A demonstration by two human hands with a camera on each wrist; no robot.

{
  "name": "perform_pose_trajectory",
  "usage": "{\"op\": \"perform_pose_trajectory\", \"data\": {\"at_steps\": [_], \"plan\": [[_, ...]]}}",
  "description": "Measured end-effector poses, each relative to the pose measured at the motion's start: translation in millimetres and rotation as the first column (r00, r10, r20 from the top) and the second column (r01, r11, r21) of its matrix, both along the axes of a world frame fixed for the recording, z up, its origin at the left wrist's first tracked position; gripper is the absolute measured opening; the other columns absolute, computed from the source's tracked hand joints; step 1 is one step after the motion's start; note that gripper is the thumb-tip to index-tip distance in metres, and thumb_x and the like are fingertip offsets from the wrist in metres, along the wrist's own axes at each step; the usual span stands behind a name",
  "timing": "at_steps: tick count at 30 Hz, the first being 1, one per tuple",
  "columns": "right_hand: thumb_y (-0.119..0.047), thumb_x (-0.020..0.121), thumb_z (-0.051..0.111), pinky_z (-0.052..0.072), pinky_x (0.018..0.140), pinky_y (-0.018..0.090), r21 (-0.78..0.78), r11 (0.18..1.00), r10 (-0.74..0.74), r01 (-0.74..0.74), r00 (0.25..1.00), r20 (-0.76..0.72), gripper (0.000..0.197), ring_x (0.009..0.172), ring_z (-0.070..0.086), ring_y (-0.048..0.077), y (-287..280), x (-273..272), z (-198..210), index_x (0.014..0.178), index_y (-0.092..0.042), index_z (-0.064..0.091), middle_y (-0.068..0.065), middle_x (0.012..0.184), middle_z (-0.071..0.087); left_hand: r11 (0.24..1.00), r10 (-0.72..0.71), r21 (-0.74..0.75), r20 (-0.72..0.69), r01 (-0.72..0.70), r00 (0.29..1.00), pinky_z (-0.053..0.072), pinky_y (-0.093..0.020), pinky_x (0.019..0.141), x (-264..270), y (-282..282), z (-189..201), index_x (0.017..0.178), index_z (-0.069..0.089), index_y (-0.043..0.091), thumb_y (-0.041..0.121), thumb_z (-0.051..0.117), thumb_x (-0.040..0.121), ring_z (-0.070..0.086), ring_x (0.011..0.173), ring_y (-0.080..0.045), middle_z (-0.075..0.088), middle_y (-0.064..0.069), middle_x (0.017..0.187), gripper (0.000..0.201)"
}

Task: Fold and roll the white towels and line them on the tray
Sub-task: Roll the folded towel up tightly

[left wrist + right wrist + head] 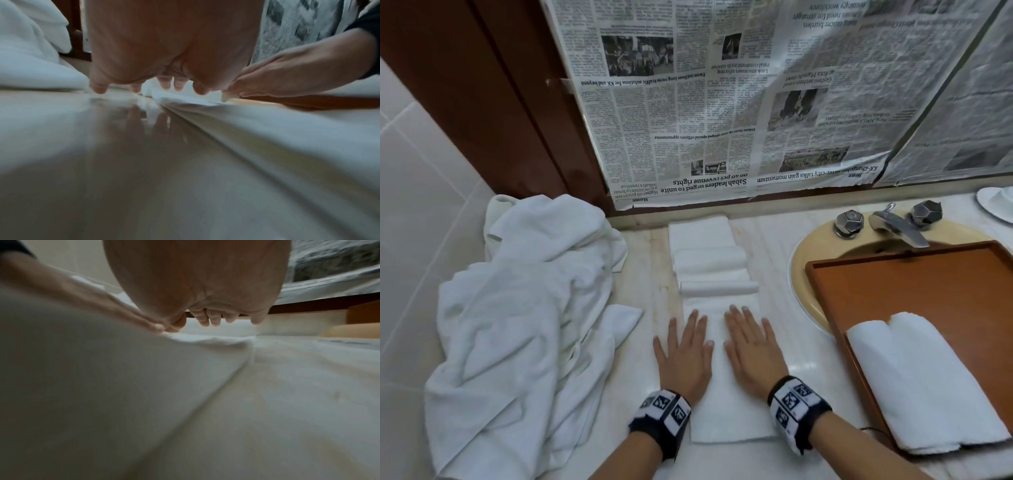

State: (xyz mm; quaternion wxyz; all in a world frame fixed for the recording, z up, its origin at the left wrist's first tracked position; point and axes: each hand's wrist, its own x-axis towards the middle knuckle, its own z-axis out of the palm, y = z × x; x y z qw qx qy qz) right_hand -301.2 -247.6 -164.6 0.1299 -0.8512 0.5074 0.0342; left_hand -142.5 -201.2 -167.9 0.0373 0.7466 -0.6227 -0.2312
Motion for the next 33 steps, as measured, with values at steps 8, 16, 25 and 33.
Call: {"op": "perform_pose_trajectory", "data": {"at_steps": [8,16,25,33], "plan": [[-0.056,0.100,0.002,-0.004,0.120,0.043,0.082,0.996,0.036,-0.032,0.998,-0.046,0.066,0.151,-0.006,0.014,15.6,-19.3,-16.9,0.157,-0.024,-0.002,-0.007,0.163,-0.012,0.999,-0.037,0.044,0.104,0.032,0.994,-0.003,-0.058,0.116,1.0,27.0,-11.8,0.154,-0.004,0.049,0.060,-0.001,0.096,-0.004,0.152,-0.017,-0.011,0.027,0.161,0.059],[-0.046,0.100,0.006,0.005,0.118,0.045,0.025,0.995,-0.094,0.093,0.995,0.035,0.066,0.151,0.010,0.019,44.3,-32.4,-3.6,0.157,-0.013,0.013,0.001,0.164,0.007,0.996,0.078,0.034,0.061,-0.080,0.995,-0.009,-0.058,0.117,-13.4,70.2,-4.1,0.150,-0.020,0.050,0.060,-0.013,0.089,-0.023,0.148,-0.017,-0.030,0.026,0.156,0.062],[-0.051,0.102,0.004,-0.004,0.117,0.046,0.085,0.995,0.055,-0.053,0.998,-0.019,0.061,0.152,-0.004,0.017,68.0,-59.4,-20.8,0.158,-0.027,0.002,-0.014,0.163,-0.009,0.990,0.125,0.050,0.092,-0.130,0.988,-0.013,-0.056,0.117,-26.7,97.9,-5.9,0.145,-0.026,0.053,0.058,-0.015,0.088,-0.025,0.148,-0.015,-0.032,0.027,0.154,0.058],[-0.045,0.102,0.015,0.011,0.115,0.049,-0.050,0.999,-0.012,0.015,0.998,0.056,0.060,0.150,0.017,0.019,79.7,-71.7,-12.7,0.156,-0.018,0.020,-0.005,0.163,0.015,0.986,0.153,0.056,0.086,-0.158,0.985,-0.017,-0.057,0.116,-45.6,107.4,-2.3,0.151,-0.021,0.046,0.056,-0.013,0.092,-0.023,0.150,-0.018,-0.032,0.026,0.154,0.060]]}}
